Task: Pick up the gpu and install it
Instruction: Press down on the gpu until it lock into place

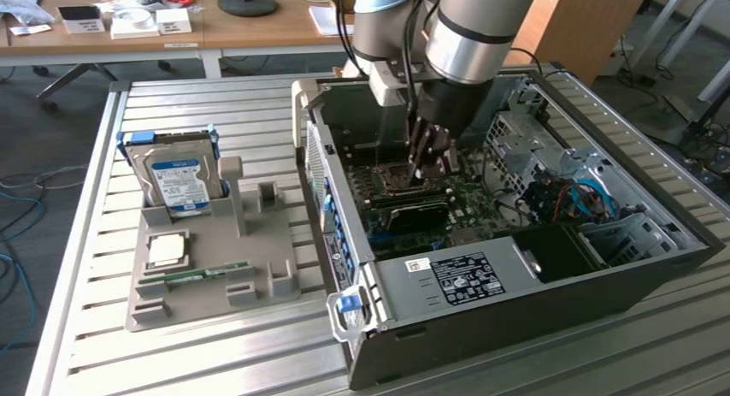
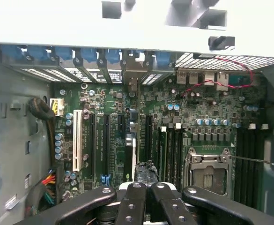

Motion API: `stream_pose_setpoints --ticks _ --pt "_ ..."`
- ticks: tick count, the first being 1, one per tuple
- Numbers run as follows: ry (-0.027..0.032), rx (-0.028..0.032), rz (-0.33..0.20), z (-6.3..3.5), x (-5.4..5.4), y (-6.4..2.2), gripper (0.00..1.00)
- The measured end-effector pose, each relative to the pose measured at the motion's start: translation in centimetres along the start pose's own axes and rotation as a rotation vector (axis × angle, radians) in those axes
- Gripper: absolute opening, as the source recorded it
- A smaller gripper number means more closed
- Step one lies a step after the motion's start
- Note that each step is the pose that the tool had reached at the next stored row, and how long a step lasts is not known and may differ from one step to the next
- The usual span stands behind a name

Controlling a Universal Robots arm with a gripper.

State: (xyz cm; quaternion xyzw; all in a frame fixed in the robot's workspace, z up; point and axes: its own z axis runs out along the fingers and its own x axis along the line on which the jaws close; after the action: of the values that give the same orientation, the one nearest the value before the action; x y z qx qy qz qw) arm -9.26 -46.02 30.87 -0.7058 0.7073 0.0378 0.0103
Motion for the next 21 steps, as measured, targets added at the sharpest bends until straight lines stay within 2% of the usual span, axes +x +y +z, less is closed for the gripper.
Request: stream_pose_setpoints --ticks 6,11,21 --pt "0.0000 0.0000 0.000 -1.59 -0.1 0.06 0.11" --pt "0.0000 -0.0001 0.000 -2.39 -0.2 0.09 0.11" --pt "-0.0001 0.0000 0.000 -2.99 -0.2 0.12 0.11"
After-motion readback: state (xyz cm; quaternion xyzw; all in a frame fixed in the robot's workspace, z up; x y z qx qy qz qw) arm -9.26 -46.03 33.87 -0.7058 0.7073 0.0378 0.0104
